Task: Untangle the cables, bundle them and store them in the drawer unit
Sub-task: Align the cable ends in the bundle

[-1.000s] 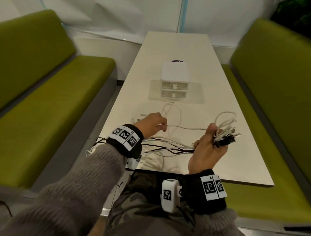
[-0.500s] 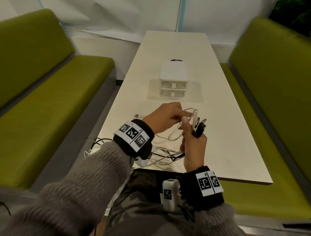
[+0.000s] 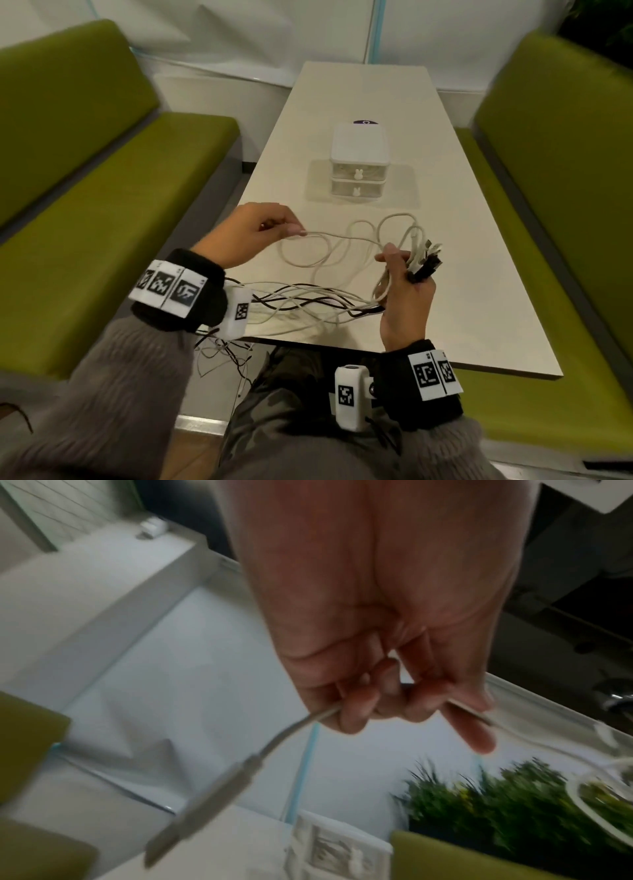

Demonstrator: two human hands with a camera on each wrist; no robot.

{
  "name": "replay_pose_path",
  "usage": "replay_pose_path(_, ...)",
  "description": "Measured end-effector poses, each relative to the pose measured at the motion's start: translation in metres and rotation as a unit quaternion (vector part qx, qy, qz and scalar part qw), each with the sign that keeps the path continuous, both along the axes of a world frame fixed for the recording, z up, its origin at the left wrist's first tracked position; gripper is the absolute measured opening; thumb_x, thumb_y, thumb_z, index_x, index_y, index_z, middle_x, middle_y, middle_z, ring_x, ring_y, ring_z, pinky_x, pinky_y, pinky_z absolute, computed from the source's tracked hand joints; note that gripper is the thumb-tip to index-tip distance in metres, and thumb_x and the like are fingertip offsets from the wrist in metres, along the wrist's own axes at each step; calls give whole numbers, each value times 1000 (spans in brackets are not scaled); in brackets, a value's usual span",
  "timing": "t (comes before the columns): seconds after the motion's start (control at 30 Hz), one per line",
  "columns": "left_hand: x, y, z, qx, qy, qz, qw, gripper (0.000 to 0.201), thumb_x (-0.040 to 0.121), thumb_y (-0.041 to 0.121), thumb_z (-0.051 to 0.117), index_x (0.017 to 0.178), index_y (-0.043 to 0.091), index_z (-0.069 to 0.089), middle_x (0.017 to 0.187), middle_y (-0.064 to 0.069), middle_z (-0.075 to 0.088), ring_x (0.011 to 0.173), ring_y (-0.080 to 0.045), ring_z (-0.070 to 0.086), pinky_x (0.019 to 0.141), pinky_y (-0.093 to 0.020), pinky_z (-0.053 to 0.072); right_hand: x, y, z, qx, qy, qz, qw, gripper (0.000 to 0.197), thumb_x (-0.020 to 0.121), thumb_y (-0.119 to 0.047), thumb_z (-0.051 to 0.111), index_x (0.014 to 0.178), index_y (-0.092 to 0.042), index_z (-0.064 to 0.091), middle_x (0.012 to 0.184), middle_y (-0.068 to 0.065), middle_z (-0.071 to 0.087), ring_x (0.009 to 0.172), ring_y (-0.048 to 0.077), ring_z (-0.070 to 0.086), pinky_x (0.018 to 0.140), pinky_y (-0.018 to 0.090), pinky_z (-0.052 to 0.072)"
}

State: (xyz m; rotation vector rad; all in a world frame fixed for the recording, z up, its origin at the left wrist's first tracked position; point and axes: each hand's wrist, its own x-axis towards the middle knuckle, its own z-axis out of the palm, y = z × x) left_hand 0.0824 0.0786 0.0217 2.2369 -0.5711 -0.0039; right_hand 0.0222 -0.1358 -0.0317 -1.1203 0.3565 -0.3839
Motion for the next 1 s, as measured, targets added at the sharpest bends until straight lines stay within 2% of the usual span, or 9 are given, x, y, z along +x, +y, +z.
replay_pose_path(0.17,-17,83,-17,9,-81,215,973,8,88,14,61,83,17,67,63,3,58,58,7,48,54,-6,33,0,-9,-2,9,-12,25,1000,8,88,-19,67,85,-13,62,41,-13,36,33,6,26,39,19,26)
replay_pose_path(0.23,-21,131,-32,60,-73,343,935,15,90,16,59,88,4,67,64,-10,53,56,-2,48,56,-18,36,-1,-10,-4,10,-34,46,998,9,84,-9,68,88,-15,63,51,-11,44,34,6,29,40,19,27)
replay_pose_path(0.3,-20,179,-52,71,-62,455,886,28,92,21,56,90,-4,66,73,-24,58,65,-28,52,62,-35,38,-2,-8,-5,44,-51,78,995,19,80,0,61,92,-13,61,60,-8,46,36,5,28,39,18,25)
replay_pose_path(0.43,-11,256,-94,31,-8,617,787,34,89,29,50,94,-1,65,92,-31,63,86,-46,60,77,-53,47,-3,-8,-2,124,-27,106,986,13,78,-12,46,83,-9,59,65,-6,52,37,5,23,39,18,18)
replay_pose_path(0.6,7,308,-143,62,126,645,751,33,89,21,47,104,-4,63,106,-33,60,99,-50,56,90,-58,44,-5,-3,6,94,-7,89,992,27,94,-6,37,91,-9,64,84,-3,66,38,6,19,37,18,18)
replay_pose_path(0.67,5,276,-130,113,152,640,745,40,85,29,52,112,1,59,114,-32,56,106,-49,51,94,-61,40,-6,-1,8,92,-4,89,992,27,95,-6,38,95,-9,65,91,-2,68,38,6,19,35,17,19)
replay_pose_path(0.73,3,214,-102,167,91,599,778,47,87,34,56,121,2,52,123,-31,49,115,-48,44,99,-58,34,-5,0,7,90,-2,89,992,27,96,-7,39,91,-9,65,89,-1,67,38,5,19,35,17,19)
replay_pose_path(0.87,-14,60,-39,66,-143,312,937,56,90,44,51,132,7,47,136,-18,48,129,-32,40,109,-43,27,-5,5,6,103,6,119,988,26,97,-11,39,80,-12,58,67,-2,54,37,4,21,36,17,16)
replay_pose_path(1.0,-37,-48,-16,98,-100,-13,990,73,85,62,40,146,28,21,157,7,13,144,-9,2,118,-42,-2,-9,11,6,137,5,144,980,24,97,-14,41,78,-14,56,50,-6,36,36,4,21,36,17,15)
